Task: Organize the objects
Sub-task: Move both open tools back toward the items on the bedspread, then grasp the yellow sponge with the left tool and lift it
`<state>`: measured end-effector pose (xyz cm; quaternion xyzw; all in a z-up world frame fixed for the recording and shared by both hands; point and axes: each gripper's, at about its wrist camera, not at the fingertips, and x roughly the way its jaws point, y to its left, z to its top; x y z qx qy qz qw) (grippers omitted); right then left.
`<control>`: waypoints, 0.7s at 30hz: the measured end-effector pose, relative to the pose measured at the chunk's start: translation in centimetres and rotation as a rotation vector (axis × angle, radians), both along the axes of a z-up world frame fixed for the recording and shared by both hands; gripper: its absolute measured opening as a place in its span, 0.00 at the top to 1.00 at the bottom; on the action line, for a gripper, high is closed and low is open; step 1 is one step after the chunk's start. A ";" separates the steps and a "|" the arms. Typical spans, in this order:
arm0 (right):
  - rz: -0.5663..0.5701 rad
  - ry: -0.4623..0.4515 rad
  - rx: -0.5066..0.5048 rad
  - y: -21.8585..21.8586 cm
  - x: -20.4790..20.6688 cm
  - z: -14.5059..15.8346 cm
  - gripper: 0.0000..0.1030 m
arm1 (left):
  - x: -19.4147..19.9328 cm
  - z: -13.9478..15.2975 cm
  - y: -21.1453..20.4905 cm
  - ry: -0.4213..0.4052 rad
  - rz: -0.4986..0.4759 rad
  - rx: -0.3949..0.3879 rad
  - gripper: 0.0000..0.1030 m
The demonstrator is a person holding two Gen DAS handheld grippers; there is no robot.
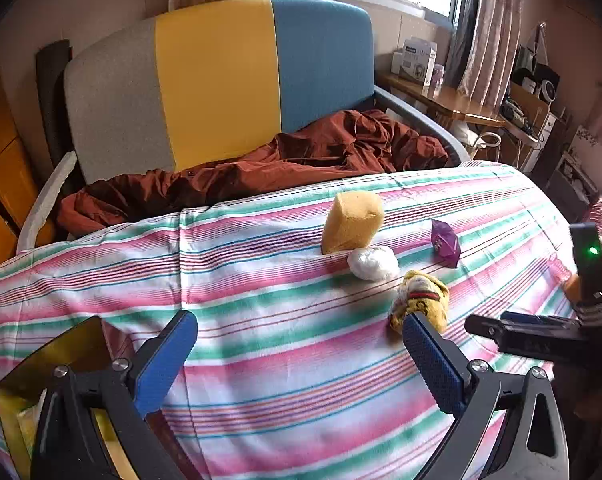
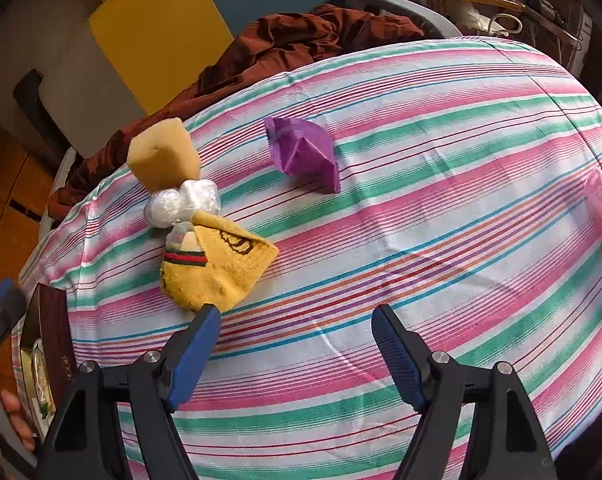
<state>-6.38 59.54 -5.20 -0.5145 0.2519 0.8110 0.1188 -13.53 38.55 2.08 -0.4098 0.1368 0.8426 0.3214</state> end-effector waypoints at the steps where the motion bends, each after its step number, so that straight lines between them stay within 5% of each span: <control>1: 0.011 -0.002 -0.002 -0.2 -0.1 0.0 0.23 | -0.9 -0.6 1.0 -0.016 -0.004 -0.014 0.00; 10: 0.058 -0.027 -0.024 -1.1 -0.1 -0.3 0.23 | -5.3 -1.5 8.7 -0.013 -0.047 0.007 0.00; 21: 0.042 -0.039 -0.043 -0.7 0.0 -0.6 0.22 | -8.1 -5.2 15.4 -0.029 -0.062 -0.085 0.00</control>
